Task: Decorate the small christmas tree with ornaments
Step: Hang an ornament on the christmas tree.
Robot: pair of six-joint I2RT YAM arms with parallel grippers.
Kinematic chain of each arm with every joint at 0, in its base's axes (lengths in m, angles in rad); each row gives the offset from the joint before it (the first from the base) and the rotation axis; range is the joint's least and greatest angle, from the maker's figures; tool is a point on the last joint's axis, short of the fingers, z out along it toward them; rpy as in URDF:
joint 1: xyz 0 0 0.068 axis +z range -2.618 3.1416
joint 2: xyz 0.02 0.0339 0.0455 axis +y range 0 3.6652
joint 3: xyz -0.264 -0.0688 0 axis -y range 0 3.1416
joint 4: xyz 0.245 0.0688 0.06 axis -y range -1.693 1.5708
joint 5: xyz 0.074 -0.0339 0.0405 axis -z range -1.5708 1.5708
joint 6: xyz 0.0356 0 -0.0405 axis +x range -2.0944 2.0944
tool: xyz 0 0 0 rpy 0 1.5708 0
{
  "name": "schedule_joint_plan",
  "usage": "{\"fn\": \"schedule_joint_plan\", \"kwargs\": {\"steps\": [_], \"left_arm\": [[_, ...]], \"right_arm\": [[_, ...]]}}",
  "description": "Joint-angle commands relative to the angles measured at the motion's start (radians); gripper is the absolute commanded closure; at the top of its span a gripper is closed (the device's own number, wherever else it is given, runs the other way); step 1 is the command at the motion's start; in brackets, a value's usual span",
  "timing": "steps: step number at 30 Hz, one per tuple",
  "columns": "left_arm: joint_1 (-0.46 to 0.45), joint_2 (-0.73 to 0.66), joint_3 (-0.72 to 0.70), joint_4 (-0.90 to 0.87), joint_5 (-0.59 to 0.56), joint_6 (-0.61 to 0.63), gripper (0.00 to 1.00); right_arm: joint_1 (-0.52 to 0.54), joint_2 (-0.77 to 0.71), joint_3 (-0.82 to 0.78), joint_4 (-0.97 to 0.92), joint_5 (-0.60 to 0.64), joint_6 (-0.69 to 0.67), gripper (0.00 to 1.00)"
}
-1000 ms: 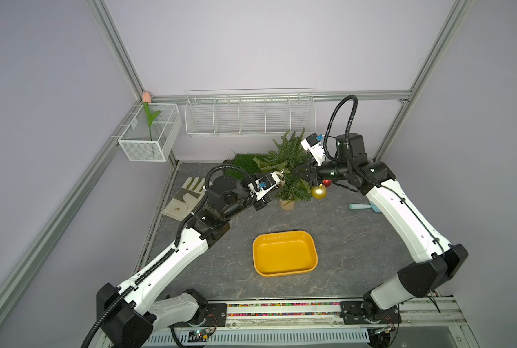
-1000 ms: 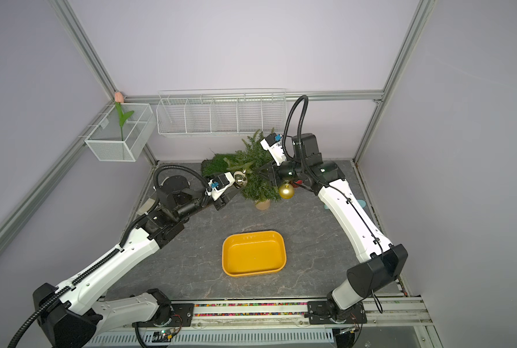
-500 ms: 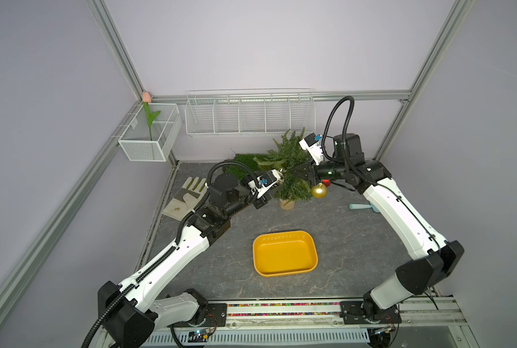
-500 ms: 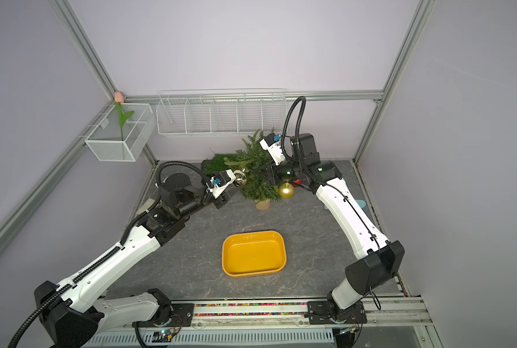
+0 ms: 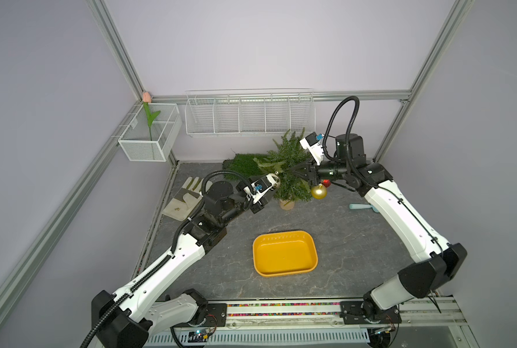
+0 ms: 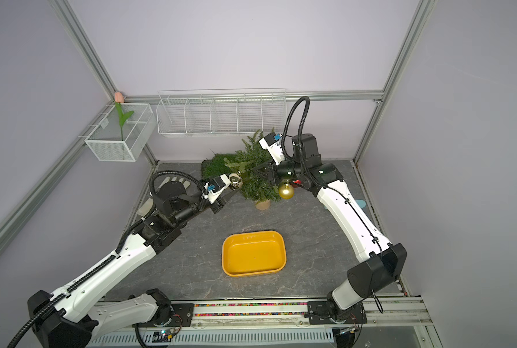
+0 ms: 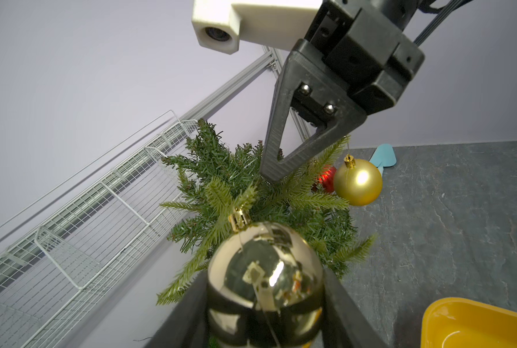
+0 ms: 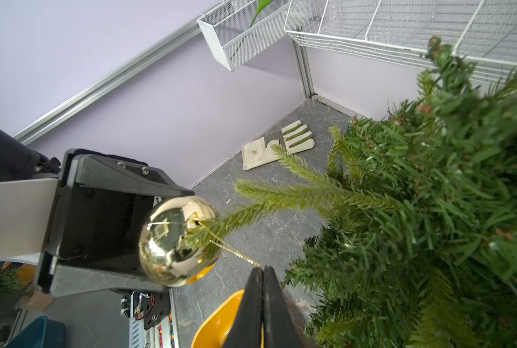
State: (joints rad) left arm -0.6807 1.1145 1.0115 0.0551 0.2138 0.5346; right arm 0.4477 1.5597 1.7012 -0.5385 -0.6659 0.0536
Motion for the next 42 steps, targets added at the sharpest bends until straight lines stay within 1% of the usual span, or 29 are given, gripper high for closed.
{"fn": "schedule_joint_plan", "kwargs": {"steps": [1,5,8,10,11,14,23,29,37,39,40,42], "left_arm": [[0.006,-0.003,0.015,-0.010,-0.015,-0.010,0.73],[0.006,0.008,0.015,-0.028,-0.058,-0.032,0.73],[0.006,0.005,0.003,-0.020,-0.067,-0.042,0.73],[0.006,0.003,-0.003,-0.010,-0.068,-0.050,0.73],[0.006,0.003,-0.003,-0.011,-0.066,-0.054,0.73],[0.006,0.002,-0.008,-0.006,-0.065,-0.065,0.73],[0.006,-0.006,-0.051,0.008,-0.060,-0.118,0.73],[0.006,-0.021,-0.087,0.010,-0.059,-0.153,0.73],[0.006,-0.012,-0.113,-0.003,-0.010,-0.186,0.71],[0.006,-0.015,-0.114,0.005,-0.003,-0.193,0.68],[0.006,-0.017,-0.113,0.014,0.001,-0.196,0.64],[0.005,-0.016,-0.106,0.037,0.009,-0.212,0.52]], "right_arm": [[0.003,-0.028,-0.014,0.035,-0.033,0.012,0.92],[0.007,-0.018,0.001,0.025,-0.046,0.010,0.92],[0.009,-0.016,0.006,0.025,-0.066,0.009,0.87],[0.012,-0.017,0.006,0.019,-0.070,0.009,0.72],[0.012,-0.020,0.006,0.017,-0.069,0.008,0.65],[0.013,-0.036,-0.003,0.010,-0.047,0.002,0.57],[0.013,-0.102,-0.046,0.005,0.021,-0.011,0.54],[0.012,-0.121,-0.053,-0.005,0.040,-0.017,0.50],[0.011,-0.144,-0.072,-0.004,0.054,-0.019,0.50],[0.010,-0.149,-0.072,-0.003,0.054,-0.021,0.50],[0.010,-0.151,-0.073,-0.002,0.055,-0.020,0.50],[0.009,-0.154,-0.072,-0.001,0.055,-0.020,0.50]]}}
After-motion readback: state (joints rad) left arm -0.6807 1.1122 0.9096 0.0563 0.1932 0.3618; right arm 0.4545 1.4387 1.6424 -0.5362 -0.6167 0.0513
